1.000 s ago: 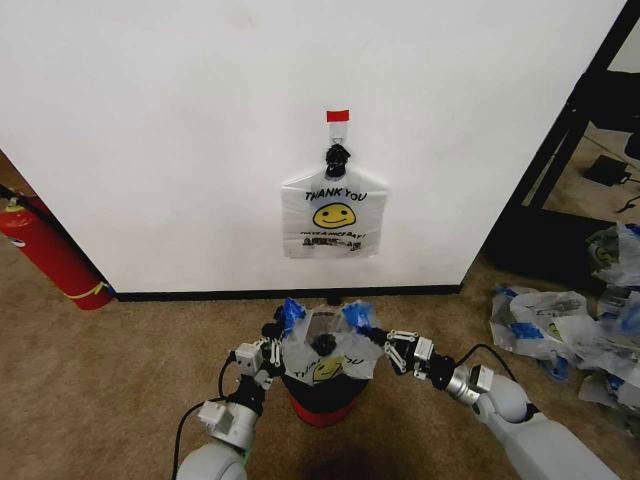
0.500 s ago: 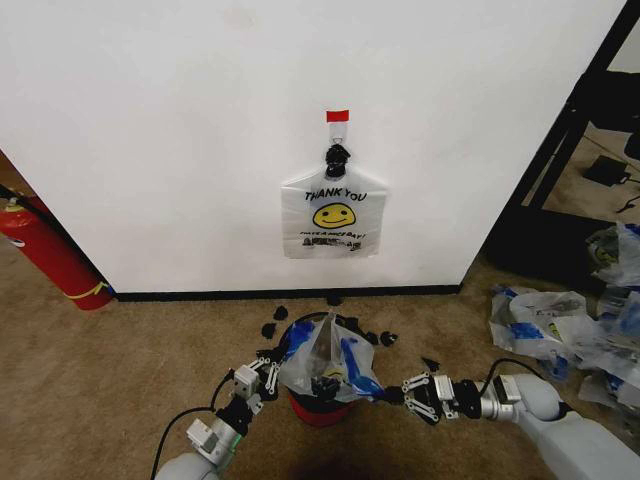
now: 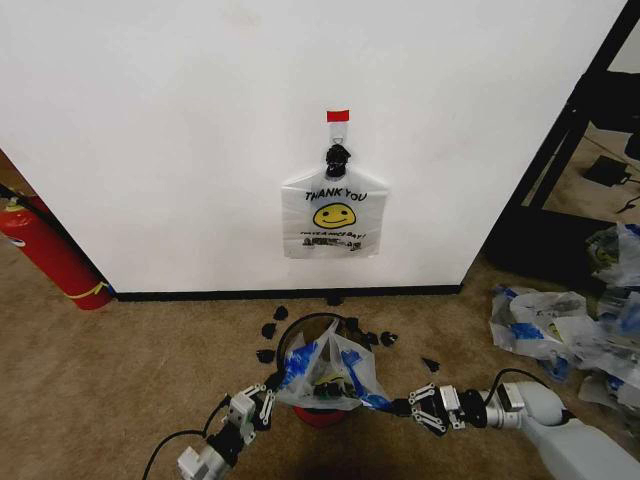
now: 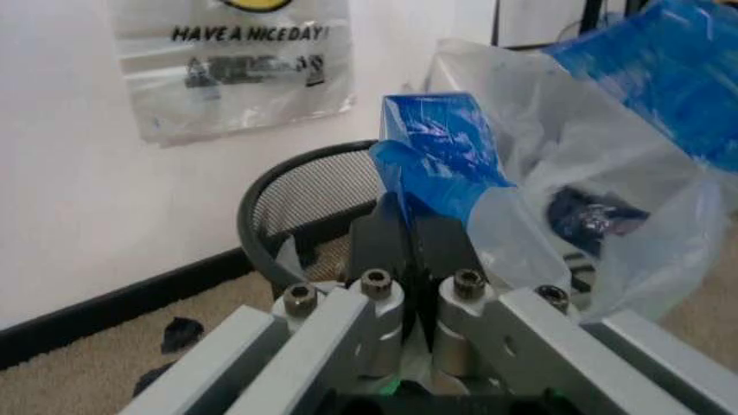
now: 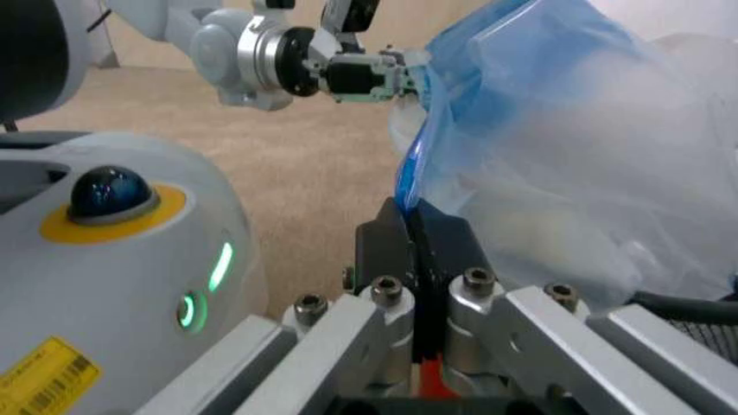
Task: Pick up the garbage bag from the wall and place it over the trash bin.
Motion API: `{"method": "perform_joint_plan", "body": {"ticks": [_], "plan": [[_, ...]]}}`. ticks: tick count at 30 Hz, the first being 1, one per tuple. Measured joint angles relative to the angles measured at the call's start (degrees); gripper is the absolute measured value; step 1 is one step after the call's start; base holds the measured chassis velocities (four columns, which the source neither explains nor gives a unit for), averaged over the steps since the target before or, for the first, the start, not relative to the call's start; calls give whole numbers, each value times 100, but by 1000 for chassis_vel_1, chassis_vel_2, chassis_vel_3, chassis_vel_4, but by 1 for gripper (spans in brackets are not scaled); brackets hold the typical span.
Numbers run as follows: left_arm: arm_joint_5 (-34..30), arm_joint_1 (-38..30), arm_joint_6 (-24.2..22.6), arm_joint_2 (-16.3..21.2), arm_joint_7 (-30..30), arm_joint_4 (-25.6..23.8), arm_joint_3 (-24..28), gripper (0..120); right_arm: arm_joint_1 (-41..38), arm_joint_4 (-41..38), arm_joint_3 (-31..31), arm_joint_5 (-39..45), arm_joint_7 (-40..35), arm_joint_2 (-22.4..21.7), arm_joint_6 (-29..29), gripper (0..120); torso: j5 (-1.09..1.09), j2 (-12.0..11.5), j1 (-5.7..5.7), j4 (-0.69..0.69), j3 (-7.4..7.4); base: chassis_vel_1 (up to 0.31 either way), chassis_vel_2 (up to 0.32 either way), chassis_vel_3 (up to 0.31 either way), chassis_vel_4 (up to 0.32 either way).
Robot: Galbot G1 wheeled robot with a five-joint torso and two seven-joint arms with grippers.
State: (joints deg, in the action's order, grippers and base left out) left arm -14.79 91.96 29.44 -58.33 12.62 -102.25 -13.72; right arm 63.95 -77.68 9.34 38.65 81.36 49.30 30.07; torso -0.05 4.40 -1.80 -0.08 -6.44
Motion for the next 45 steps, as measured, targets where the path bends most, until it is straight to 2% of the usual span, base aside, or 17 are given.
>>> {"method": "perform_joint_plan", "body": {"ticks": [4, 10, 18, 26, 30, 37, 40, 45], "plan": [[236, 38, 61, -3, -113, 57, -34, 0, 20, 112, 3, -6, 112, 68, 50, 0, 0, 0, 0, 0, 0, 0, 0, 0, 0], [527, 35, 64, -26, -593, 161, -81, 0, 54, 417, 36, -8, 148, 105, 163, 0, 0, 0, 0, 0, 0, 0, 0, 0, 0], [386, -39, -17, -31, -791, -179, -92, 0, 168, 358, 47, 474, -3, -61, 158, 0, 1, 0, 0, -1, 0, 0, 0, 0, 0], [634, 10, -7, -189, -950, 303, -74, 0, 244, 774, 71, 437, 11, 150, 548, 0, 2, 0, 0, 0, 0, 0, 0, 0, 0], [704, 7, -15, -250, -1029, 373, -65, 0, 270, 943, 69, 400, 0, 258, 703, 0, 0, 0, 0, 0, 0, 0, 0, 0, 0], [805, -222, -91, -456, -1150, 634, -4, 0, 186, 1680, 29, 549, -723, 608, 1312, 0, 0, 0, 0, 0, 0, 0, 0, 0, 0], [807, -260, -96, -493, -1154, 686, 9, 0, 168, 1828, 13, 687, -818, 670, 1363, 0, 0, 0, 0, 0, 0, 0, 0, 0, 0], [783, -330, -111, -566, -1161, 709, 26, 0, 214, 2066, -142, 1565, -1339, 830, 1276, 0, 1, 0, 0, 0, 0, 0, 0, 0, 0]]}}
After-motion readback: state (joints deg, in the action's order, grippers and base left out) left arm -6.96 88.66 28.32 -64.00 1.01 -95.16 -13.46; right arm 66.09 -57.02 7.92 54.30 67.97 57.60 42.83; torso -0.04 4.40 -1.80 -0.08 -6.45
